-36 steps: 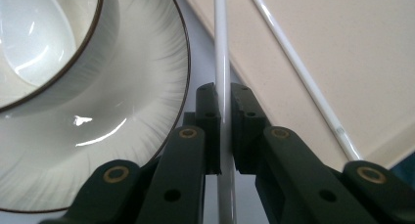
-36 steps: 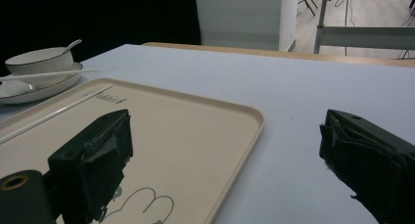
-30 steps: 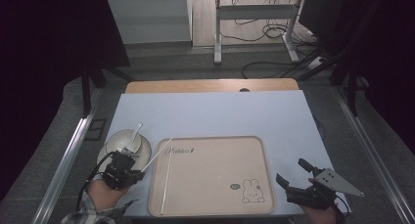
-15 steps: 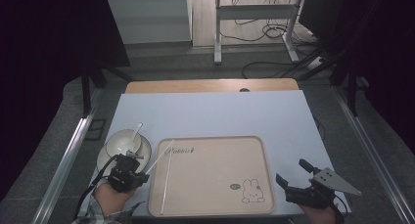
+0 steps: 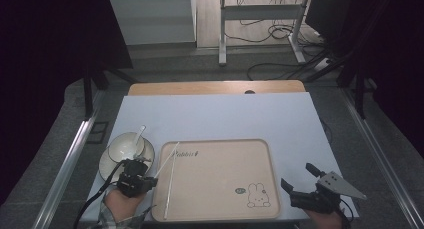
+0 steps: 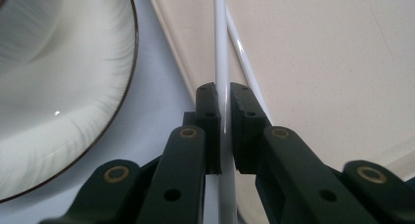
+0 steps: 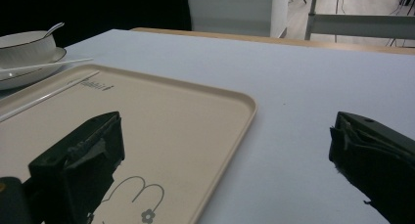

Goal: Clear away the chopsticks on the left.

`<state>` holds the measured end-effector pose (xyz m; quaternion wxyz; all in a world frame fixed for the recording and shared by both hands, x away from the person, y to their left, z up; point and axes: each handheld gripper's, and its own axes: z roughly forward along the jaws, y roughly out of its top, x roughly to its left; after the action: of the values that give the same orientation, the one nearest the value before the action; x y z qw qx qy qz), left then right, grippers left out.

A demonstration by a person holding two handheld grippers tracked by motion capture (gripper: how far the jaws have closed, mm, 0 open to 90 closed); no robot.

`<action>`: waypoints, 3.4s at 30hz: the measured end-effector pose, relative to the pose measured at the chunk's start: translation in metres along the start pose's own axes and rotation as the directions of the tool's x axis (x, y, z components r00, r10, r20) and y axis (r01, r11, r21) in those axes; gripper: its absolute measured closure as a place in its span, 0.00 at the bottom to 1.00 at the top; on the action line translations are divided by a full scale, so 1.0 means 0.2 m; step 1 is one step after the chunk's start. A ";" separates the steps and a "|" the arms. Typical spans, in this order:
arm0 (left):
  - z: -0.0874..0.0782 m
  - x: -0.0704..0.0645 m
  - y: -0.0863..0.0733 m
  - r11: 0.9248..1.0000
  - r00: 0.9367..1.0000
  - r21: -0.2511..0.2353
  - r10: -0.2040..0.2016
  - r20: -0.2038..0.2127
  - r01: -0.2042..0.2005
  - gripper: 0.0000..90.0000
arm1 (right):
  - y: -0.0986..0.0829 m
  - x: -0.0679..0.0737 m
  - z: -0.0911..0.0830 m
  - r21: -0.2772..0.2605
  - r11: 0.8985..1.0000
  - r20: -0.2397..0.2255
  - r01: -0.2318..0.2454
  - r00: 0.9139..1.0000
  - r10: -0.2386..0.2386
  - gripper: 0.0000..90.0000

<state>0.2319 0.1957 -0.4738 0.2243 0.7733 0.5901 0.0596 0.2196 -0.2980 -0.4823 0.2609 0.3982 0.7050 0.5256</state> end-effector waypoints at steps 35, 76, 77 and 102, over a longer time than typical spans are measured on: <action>0.14 -0.10 0.01 0.980 0.980 0.010 -0.197 0.019 0.197 0.94 | 0.00 0.00 0.02 0.018 1.000 -0.029 -0.003 1.000 0.004 0.00; 0.29 -0.29 0.04 0.985 0.984 -0.008 -0.172 0.050 0.173 0.91 | 0.01 -0.01 0.02 0.018 1.000 -0.046 -0.005 0.999 0.006 0.00; 0.29 -0.29 0.04 0.985 0.984 -0.008 -0.173 0.051 0.174 0.89 | 0.01 -0.01 0.02 0.018 1.000 -0.046 -0.006 0.999 0.006 0.00; 0.21 -0.28 0.15 0.996 0.994 -0.026 -0.087 0.065 0.089 1.00 | 0.01 -0.01 0.02 0.023 1.000 -0.050 -0.007 0.999 0.008 0.00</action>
<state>0.2557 0.1253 -0.4888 0.2566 0.7448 0.6151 0.0337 0.2243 -0.2968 -0.4828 0.2368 0.3904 0.7158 0.5283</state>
